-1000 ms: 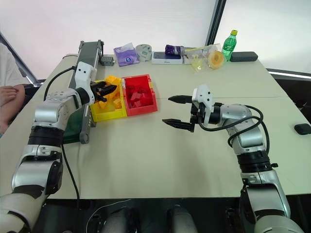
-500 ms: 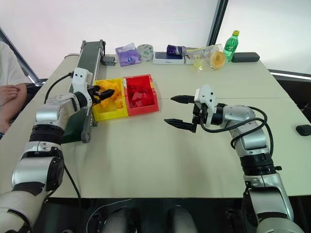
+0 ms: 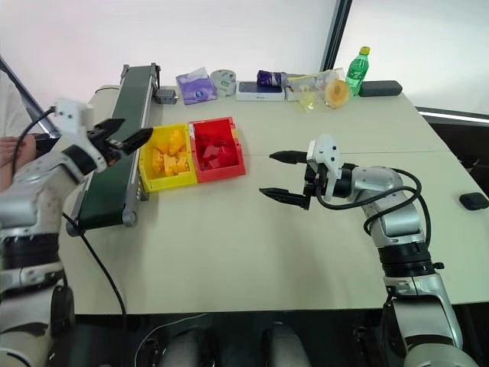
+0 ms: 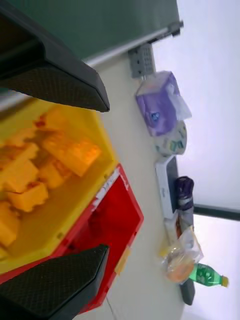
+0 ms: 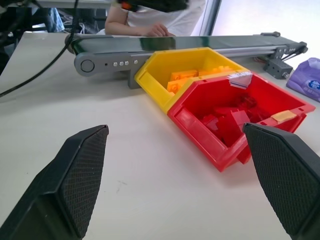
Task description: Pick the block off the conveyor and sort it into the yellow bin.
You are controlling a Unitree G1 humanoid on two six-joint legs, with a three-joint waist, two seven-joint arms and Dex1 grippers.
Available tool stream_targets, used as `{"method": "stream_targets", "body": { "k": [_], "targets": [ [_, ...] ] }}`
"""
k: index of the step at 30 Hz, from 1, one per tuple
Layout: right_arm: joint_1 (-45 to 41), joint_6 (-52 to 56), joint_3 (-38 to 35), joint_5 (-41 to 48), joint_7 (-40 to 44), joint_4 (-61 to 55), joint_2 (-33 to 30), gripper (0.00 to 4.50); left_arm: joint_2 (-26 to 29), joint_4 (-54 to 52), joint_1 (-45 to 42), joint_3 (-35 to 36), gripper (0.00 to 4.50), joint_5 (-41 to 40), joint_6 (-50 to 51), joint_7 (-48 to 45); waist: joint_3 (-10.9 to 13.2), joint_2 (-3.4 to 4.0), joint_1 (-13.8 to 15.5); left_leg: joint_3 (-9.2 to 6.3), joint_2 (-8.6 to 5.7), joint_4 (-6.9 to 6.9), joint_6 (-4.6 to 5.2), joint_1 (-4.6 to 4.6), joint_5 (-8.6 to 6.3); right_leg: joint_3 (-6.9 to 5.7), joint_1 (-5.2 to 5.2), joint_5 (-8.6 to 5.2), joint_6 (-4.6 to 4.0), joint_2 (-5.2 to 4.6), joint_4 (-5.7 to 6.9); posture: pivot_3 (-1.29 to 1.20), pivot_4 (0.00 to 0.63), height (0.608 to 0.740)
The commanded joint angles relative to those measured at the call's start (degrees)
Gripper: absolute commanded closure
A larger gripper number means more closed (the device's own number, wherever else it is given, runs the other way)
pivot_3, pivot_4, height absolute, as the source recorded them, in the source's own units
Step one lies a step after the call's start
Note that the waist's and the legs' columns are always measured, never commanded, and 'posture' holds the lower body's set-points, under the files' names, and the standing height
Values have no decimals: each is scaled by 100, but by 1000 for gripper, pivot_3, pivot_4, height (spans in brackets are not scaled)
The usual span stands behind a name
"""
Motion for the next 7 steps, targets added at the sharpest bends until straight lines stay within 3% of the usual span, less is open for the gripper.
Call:
{"method": "stream_targets", "body": {
  "k": [1, 7],
  "targets": [
    [-123, -101, -163, 116, 82, 17, -47, 0, 381, -1084, 359, 861, 54, -632, 465, 116, 0, 0, 21, -1, 0, 3, 1, 0, 0, 0, 3, 0, 0, -1, 0, 0, 150, 740],
    [-136, -95, -200, 100, 160, 136, -97, 0, 854, -1691, 1909, 1819, 54, -948, 474, -276, -1, 1, 19, -1, -1, -6, 1, 6, -1, 2, 4, 0, -1, -5, -1, 0, 150, 740]
  ]
}}
